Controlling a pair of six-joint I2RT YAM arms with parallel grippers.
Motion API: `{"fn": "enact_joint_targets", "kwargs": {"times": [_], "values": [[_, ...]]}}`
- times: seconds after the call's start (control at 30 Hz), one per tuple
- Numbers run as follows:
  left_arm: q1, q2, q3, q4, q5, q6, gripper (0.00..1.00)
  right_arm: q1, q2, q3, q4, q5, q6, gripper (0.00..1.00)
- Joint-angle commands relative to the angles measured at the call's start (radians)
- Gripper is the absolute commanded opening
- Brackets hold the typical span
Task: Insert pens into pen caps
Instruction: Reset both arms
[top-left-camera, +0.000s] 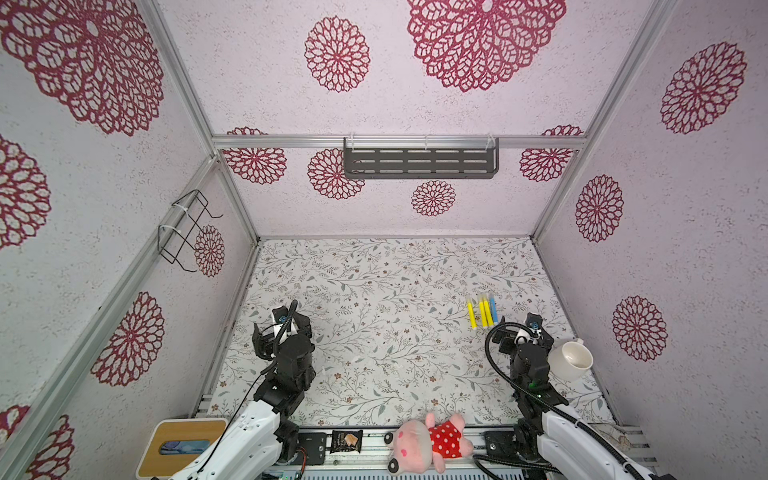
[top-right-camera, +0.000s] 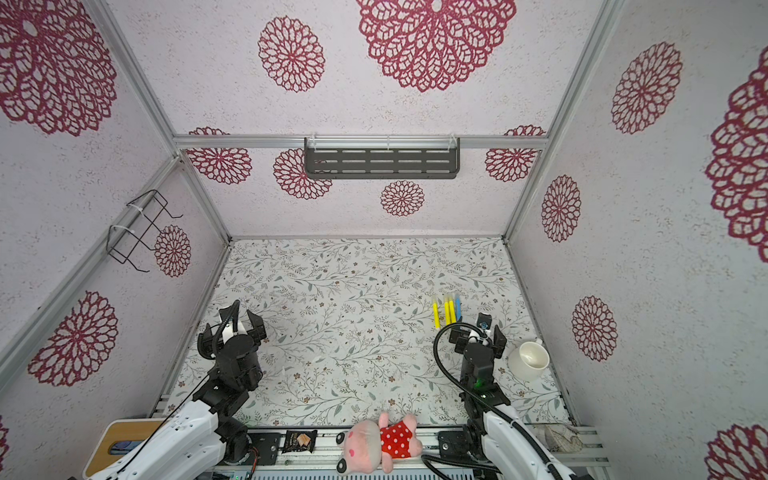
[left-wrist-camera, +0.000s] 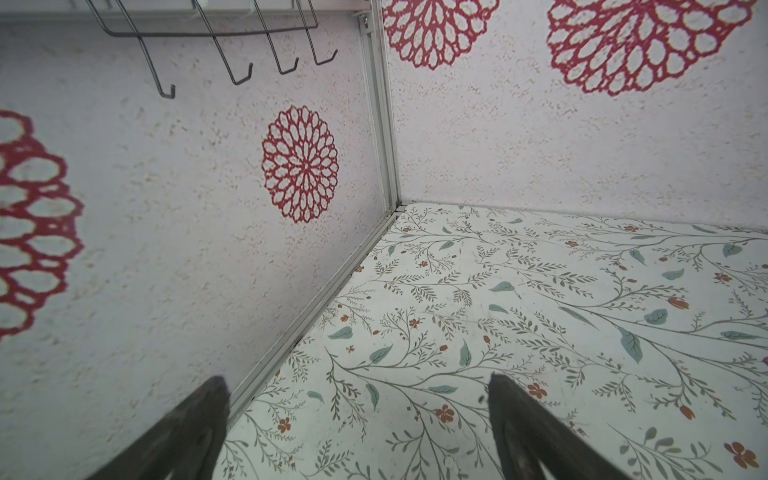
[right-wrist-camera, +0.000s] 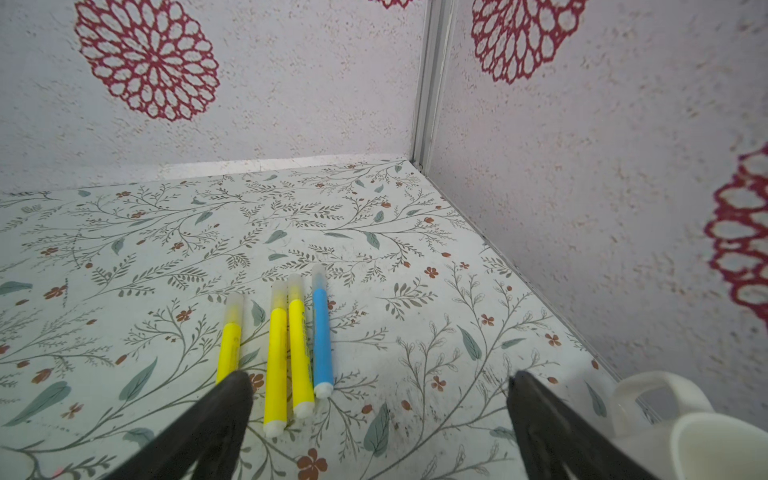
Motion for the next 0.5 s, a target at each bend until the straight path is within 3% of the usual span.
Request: {"fn": "enact_joint_targets", "kwargs": {"times": [0.0, 0.3, 0.47], "values": [[0.028, 0.004, -0.03, -0.004, 0.029, -0.061, 0.99, 0.002, -0.019, -0.039, 0.089, 0.041, -0.01, 0.99], [0.098, 0.02, -0.035, -0.011, 0.085, -0.086, 0.99, 0.003, 0.061, -0.029, 0.156, 0.076, -0.027, 0.99], [0.108, 0.041, -0.03, -0.001, 0.092, -0.083, 0.99, 0.002, 0.126, -0.046, 0.281, 0.106, -0.045, 0.99]]}}
